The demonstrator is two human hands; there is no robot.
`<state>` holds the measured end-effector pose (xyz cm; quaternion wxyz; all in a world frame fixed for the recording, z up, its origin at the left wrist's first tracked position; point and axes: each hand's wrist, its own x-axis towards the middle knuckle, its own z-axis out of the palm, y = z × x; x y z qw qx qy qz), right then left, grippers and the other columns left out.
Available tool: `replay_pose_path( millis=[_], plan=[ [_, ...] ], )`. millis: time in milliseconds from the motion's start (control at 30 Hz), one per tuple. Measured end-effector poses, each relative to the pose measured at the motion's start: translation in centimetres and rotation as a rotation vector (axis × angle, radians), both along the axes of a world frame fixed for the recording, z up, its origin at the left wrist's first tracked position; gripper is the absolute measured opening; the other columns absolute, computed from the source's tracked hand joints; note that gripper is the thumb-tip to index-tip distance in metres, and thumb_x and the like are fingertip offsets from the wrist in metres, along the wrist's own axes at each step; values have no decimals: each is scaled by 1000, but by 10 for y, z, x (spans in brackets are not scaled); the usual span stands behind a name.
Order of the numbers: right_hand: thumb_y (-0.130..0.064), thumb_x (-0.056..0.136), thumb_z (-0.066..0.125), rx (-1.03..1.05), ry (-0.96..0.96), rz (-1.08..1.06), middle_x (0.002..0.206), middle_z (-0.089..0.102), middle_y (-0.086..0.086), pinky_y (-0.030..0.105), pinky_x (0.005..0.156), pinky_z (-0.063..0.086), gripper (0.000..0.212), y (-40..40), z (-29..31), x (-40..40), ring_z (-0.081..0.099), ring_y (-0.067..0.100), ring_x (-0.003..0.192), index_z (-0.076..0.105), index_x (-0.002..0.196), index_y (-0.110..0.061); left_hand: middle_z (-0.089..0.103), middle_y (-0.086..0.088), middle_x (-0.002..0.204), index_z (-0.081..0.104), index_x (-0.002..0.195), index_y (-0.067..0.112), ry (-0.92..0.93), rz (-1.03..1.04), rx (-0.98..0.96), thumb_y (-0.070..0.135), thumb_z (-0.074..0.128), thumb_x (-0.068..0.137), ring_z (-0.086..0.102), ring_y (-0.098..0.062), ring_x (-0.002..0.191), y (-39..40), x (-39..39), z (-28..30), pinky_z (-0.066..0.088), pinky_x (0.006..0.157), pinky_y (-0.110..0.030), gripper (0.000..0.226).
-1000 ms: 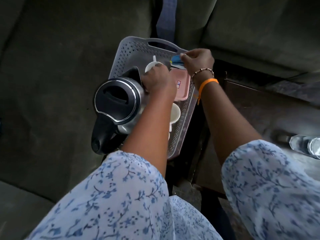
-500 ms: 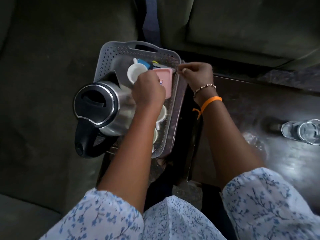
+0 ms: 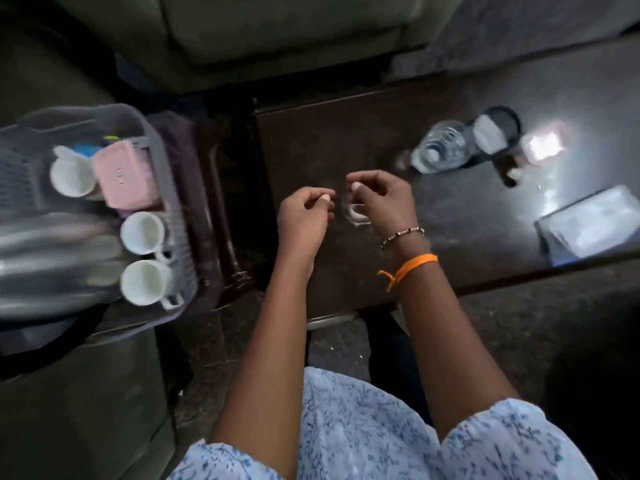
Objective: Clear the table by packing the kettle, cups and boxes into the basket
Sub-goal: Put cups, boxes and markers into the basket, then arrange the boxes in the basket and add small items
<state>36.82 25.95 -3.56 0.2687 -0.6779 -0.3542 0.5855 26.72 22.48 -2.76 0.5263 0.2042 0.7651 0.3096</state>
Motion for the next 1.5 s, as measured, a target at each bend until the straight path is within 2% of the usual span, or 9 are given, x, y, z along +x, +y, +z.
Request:
replay_pose_path(
  millis=[167,367,533,700,867,1033,1167,1267,1500],
  plan=[
    [5,87,51,-38,-101,-162,65,57,-2,7,48,45,18,-1,-20,117,53,-5,43,65,99,5,64,4,79,67,87,19,-101,-137,-61,9,49,92,61,-11,74,17,107,-16,52,77,-27,21],
    [5,87,49,-69,-246,-222,76,62,10,21,58,48,21,21,-54,227,55,12,59,64,101,7,60,5,74,63,84,20,-132,-328,-88,9,48,92,55,-4,63,38,205,-38,46,57,-12,21],
    [5,85,43,85,-647,139,127,57,21,30,102,32,39,45,-94,276,52,32,119,61,118,-5,59,5,73,62,83,20,-72,-456,-135,11,48,93,55,-8,63,60,249,-62,47,69,-28,20],
    [7,85,38,22,-786,564,156,18,9,46,111,29,61,61,-139,303,11,33,144,34,141,-15,59,5,77,62,89,18,-32,-529,-170,13,47,94,57,-9,70,80,267,-80,51,81,-30,17],
    [6,82,43,36,-874,554,134,39,20,43,96,41,38,62,-154,326,31,38,127,53,117,-5,59,1,82,62,97,15,-70,-528,-209,14,45,96,56,-8,72,105,285,-88,49,71,-20,16],
    [9,78,43,58,-838,303,116,52,16,29,83,26,36,34,-154,341,47,37,106,65,99,-11,57,-10,94,51,121,5,-220,-368,-359,27,43,98,58,-13,71,132,321,-104,51,66,-23,33],
    [9,76,45,103,-771,222,110,55,19,31,86,28,33,15,-147,337,51,39,103,66,95,-9,56,-9,87,44,130,4,-245,-244,-409,37,45,97,58,-16,70,156,350,-122,52,57,-25,47],
    [10,76,47,122,-726,179,108,55,21,34,87,32,32,10,-140,334,51,38,100,67,95,-7,60,-12,105,45,130,3,-179,-233,-357,31,48,96,60,-15,73,165,364,-138,52,54,-22,44],
    [11,75,50,93,-658,91,106,56,19,34,89,37,31,6,-133,334,52,35,100,66,95,-7,60,-10,101,53,120,3,-69,-375,-201,18,45,96,57,-13,72,163,363,-157,53,64,-24,29]
  ],
)
